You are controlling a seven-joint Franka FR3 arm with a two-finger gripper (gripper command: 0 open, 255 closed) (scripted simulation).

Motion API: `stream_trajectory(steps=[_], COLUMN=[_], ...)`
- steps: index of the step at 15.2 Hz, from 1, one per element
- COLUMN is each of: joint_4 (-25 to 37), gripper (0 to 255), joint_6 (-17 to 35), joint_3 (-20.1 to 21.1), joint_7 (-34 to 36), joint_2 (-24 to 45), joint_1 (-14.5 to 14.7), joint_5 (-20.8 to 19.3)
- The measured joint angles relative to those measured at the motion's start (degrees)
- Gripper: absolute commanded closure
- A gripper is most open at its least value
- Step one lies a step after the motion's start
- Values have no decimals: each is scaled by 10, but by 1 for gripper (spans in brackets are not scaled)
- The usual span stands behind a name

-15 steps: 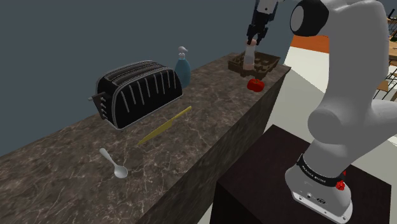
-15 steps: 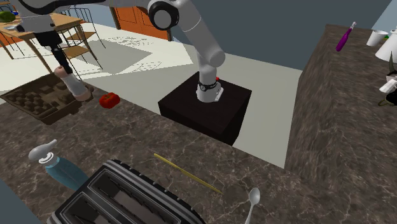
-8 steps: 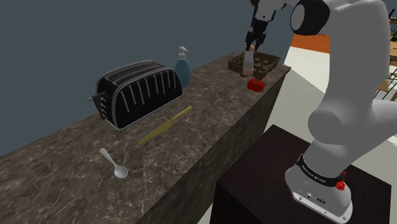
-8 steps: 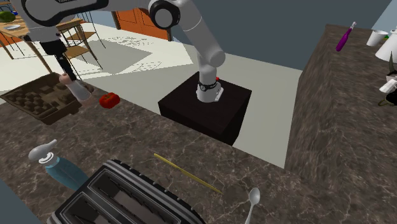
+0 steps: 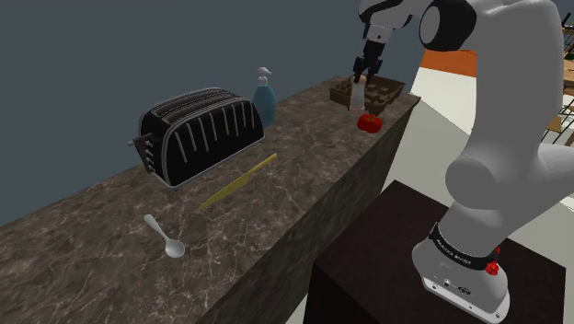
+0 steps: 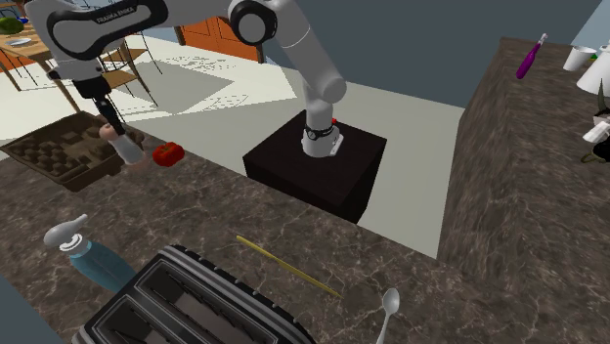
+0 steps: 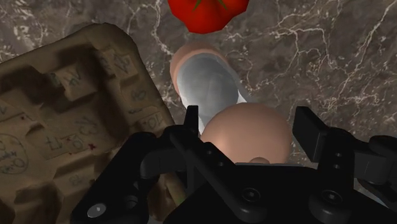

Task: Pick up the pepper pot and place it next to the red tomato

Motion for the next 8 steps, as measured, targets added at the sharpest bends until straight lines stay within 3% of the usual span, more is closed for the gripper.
stream_trajectory(steps=[8], joint_4=[-28], gripper=[255], joint_6=[32], joint_3=[1], joint_7=[-6], joint_2=[4], joint_1=[2], joint_5=[2])
